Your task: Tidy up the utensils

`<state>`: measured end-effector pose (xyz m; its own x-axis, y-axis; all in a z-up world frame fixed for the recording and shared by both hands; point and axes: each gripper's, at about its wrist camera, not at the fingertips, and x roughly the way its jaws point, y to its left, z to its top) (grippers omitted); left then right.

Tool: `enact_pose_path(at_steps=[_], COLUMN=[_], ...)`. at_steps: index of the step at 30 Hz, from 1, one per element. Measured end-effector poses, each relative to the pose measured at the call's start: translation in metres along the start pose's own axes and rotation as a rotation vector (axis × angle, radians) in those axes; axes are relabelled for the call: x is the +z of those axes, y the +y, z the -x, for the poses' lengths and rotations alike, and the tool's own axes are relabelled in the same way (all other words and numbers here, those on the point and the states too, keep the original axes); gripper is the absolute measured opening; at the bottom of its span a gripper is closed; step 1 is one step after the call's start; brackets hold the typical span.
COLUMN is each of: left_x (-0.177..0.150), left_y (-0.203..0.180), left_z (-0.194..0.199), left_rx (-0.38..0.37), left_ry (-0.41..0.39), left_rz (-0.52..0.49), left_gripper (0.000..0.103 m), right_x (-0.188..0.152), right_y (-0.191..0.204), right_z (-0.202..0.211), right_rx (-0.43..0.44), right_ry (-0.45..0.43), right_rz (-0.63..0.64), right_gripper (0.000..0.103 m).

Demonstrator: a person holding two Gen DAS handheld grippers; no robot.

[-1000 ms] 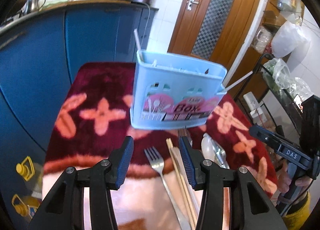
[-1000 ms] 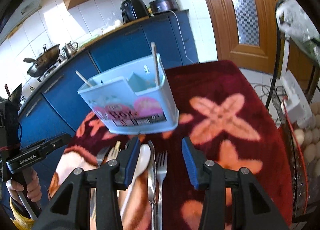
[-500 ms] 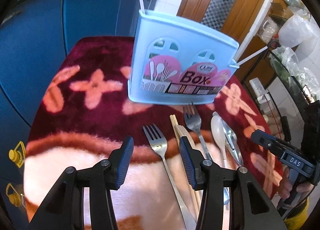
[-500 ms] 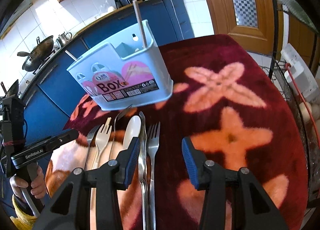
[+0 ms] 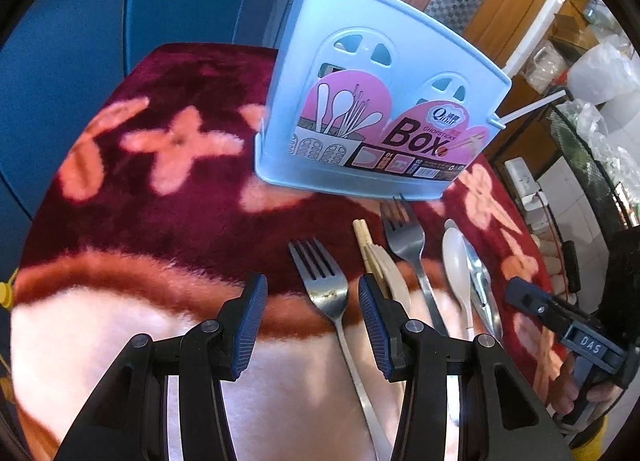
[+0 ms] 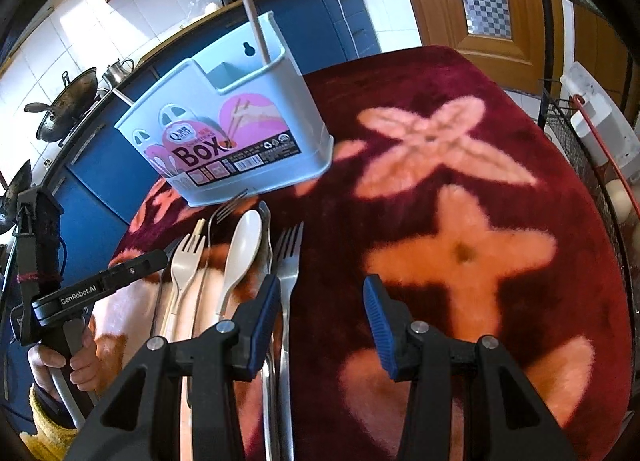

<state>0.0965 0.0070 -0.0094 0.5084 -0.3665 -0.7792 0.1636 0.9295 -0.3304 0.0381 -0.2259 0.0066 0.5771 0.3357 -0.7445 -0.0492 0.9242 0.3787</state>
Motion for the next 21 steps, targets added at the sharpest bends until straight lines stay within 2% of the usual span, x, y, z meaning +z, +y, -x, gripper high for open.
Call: enact_pose_path(at_steps=[3,10,12,15,21], left_x=[0.001,0.001,0.000,0.000,0.004], left_y=[-0.001,-0.007,-0.009,-0.012,-0.007], left_z=[-0.001,-0.007,-0.008,-0.012,-0.017], left_rx=[-0.041,-0.095,-0.113,-0.099,-0.101], left_ry=[0.001,0.018,0.026,0.026,0.013], left_rz=[0.007,0.009,0.010,0.002,0.025], left_gripper=[0.047,0.020,0.019,0.017,0.007], right_x=[0.000,-0.001,-0.002,-0.002,-0.002], right_y=[-0.002,-0.004,-0.004,-0.004,-0.004], right_z=[0.000,0.001,0.001,0.001,0.001], right_rx=[0.003,0.009,0.009,0.009,0.006], right_ry=[0.000,-0.002,-0.002,-0.002,-0.001], right_rz=[-0.002,-0.006,-0.006,-0.006,-0.004], right_gripper=[0.047,0.047,0.047,0.047,0.047])
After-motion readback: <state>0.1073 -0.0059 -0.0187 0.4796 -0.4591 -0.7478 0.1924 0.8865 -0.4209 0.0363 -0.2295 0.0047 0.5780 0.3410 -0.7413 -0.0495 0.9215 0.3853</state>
